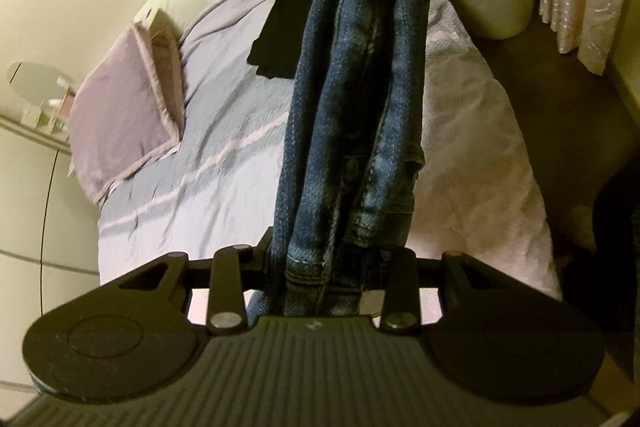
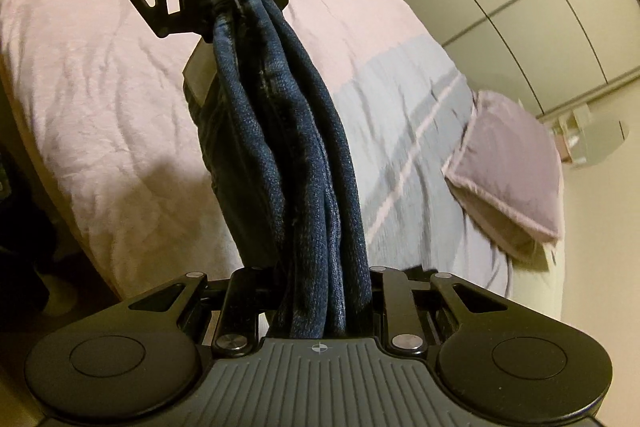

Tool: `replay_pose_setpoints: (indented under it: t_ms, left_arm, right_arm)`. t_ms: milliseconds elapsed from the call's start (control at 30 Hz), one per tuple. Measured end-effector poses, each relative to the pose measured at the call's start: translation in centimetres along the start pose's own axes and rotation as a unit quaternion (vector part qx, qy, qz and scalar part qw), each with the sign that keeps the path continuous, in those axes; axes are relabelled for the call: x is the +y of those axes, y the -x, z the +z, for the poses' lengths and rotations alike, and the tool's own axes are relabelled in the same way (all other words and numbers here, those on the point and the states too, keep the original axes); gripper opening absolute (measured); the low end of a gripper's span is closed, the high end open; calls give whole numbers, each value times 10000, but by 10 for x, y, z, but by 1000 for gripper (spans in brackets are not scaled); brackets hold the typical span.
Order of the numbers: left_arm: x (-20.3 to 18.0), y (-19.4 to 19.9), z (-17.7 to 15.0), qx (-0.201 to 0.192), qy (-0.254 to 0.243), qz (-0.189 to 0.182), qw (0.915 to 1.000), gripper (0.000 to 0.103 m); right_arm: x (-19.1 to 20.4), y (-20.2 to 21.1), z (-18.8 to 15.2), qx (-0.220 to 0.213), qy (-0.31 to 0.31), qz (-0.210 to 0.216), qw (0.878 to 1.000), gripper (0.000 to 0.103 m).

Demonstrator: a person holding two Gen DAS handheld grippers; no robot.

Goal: Fold clothes
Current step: 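Carry the hanging jeans with both tools toward the bed's pillow end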

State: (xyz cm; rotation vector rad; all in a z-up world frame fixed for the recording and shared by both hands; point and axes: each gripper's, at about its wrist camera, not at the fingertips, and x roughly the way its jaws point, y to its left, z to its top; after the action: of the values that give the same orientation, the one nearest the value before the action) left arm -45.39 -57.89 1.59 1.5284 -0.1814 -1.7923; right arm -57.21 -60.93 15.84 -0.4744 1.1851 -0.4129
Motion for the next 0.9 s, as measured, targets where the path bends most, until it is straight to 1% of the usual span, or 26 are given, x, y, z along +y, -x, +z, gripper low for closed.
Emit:
replay_pose_setpoints:
  t_ms: [133, 300, 467, 633, 700, 767, 900]
  left_arm:
    - [9, -15, -2, -116, -233, -19, 9997, 34]
    - [14, -28, 8, -280, -433, -104, 9986, 33]
    - [24, -47, 41, -493, -578, -135, 9970, 33]
    - [41, -73, 98, -699, -685, -60, 9952, 33]
    - [51, -91, 128, -742, -672, 16, 9950, 33]
    - [62, -109, 158, -780, -653, 96, 9948, 33]
    - [93, -161, 233, -707, -479, 311, 9959, 33]
  right_arm:
    - [-1, -10, 1, 143, -218, -39, 9997, 22]
    - [-5, -18, -4, 293, -447, -49, 9986, 22]
    - [-25, -22, -28, 453, -642, -133, 9968, 22]
    - [-62, -25, -66, 553, -775, -271, 9951, 22]
    - [-84, -28, -88, 543, -760, -335, 9951, 22]
    - [-114, -36, -115, 511, -726, -385, 9953, 22]
    - [-185, -66, -177, 385, -614, -482, 9962, 22]
